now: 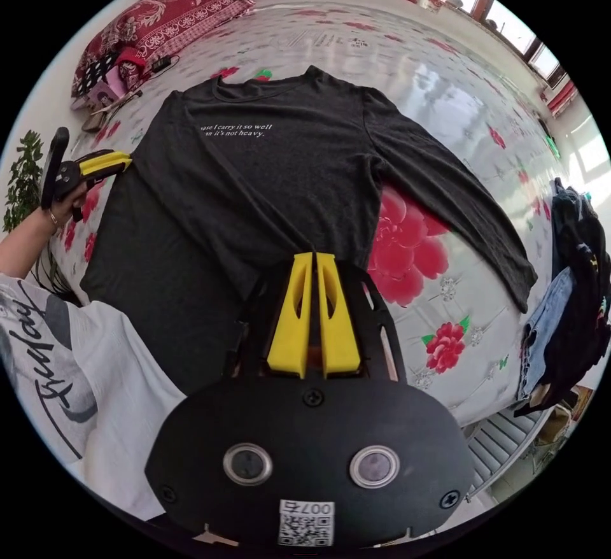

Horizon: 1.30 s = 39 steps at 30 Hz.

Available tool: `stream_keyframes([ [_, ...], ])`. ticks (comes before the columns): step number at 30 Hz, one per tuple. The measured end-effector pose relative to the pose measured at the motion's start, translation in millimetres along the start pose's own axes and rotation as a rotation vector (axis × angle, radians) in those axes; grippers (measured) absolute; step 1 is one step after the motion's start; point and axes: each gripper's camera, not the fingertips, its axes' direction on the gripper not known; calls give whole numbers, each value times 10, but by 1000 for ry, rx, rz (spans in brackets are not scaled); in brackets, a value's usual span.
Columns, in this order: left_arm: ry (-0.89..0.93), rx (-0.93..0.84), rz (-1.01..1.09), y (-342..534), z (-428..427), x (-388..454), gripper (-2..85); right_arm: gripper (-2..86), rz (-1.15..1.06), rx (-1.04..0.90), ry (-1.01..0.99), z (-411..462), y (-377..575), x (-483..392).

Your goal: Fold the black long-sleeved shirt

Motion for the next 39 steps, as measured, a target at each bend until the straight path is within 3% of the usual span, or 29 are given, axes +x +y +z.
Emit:
stream_keyframes([
  [2, -6, 7, -13, 22, 1, 5, 48, 0, 25, -66, 7, 178, 37, 87],
  [9, -21, 69, -130, 143, -288, -108, 42, 6, 29, 201, -91, -342, 427, 159],
  [13, -5, 26, -162, 187, -296, -79, 38, 12, -125, 39, -182, 55, 537, -51],
  [15, -3, 11, -173, 215, -345, -42, 35, 12, -120, 75, -147, 90, 657, 5],
  [17, -9, 13, -177, 245, -416, -16, 31, 12, -57, 89, -149, -24, 693, 210],
  [21, 2, -2, -206, 338, -543, 26, 18, 19, 221, 291, -110, -497, 900, 1228],
  [23, 11, -21, -229, 378, -579, 42, 13, 27, 494, 377, -58, -675, 1112, 2123],
  [28, 29, -61, -319, 491, -721, 71, -1, 42, 930, 426, -58, -720, 1645, 3720],
  [32, 25, -100, -388, 606, -862, 117, -6, 54, 1130, 423, -68, -602, 1991, 4515],
  [36, 19, -157, -448, 739, -969, 198, -8, 51, 1196, 424, -143, -427, 2095, 4833],
  [39, 7, -190, -477, 828, -1013, 270, -9, 35, 1185, 410, -68, -397, 2033, 4826],
])
